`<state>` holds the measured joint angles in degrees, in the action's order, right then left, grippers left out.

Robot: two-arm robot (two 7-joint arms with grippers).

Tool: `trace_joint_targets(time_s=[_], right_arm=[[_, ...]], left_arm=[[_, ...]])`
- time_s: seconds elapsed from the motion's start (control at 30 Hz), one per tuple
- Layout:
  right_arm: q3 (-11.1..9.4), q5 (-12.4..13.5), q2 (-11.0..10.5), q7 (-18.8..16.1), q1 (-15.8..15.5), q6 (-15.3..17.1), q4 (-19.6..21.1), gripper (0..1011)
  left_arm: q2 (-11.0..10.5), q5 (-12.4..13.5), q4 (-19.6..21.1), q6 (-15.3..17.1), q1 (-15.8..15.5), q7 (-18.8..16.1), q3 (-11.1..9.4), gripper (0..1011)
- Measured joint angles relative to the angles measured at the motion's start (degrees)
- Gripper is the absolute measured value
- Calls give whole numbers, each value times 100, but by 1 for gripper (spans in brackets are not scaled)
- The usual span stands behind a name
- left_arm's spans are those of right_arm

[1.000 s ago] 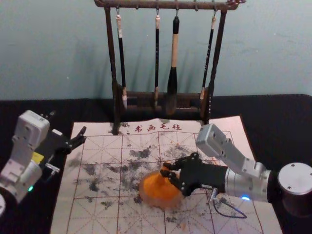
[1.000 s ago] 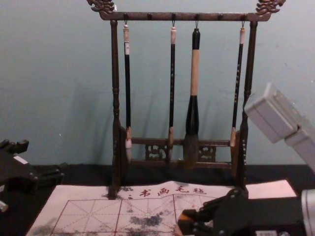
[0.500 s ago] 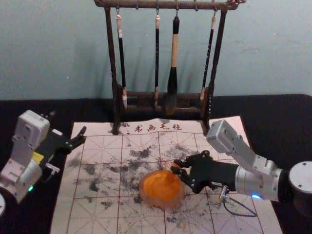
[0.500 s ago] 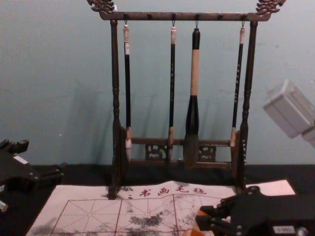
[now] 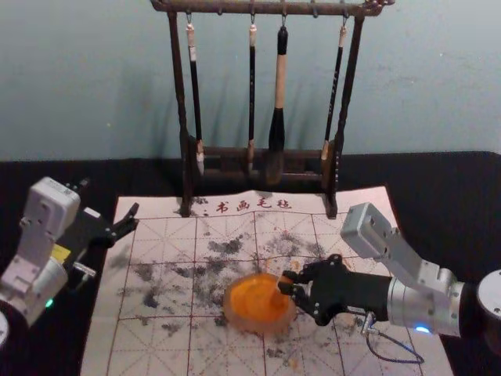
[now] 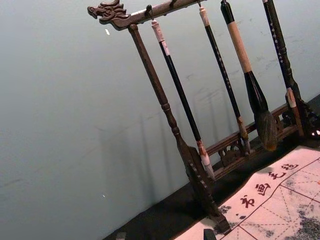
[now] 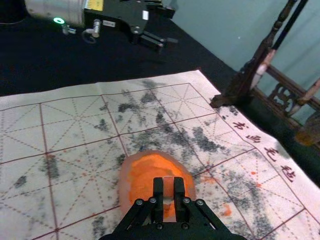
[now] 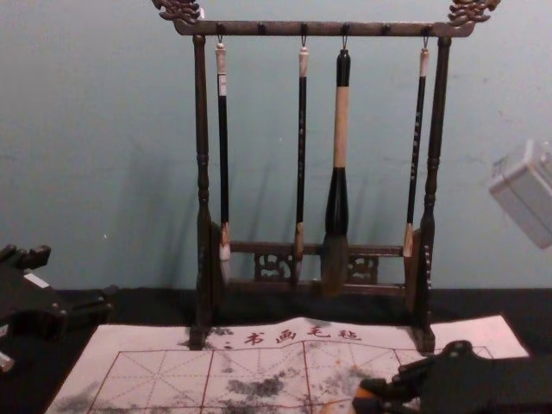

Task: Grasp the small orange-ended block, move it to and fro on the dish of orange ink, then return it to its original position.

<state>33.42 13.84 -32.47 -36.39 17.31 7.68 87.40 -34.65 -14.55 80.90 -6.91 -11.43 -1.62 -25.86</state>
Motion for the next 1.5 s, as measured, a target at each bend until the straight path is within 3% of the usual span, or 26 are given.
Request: trace_joint_targets(time_s=[0.67,1.03,1.5], right_arm=[[232,51,-53,-154,5,41,169,92],[371,-20,21,-180,120,43,136,92],[406,-161,183,-88,358,87,-107,92]], left_arm=[[0,0,0,0,0,0,0,1002],[0,0,0,0,0,0,0,1001],[0,0,0,0,0,0,0,1002]])
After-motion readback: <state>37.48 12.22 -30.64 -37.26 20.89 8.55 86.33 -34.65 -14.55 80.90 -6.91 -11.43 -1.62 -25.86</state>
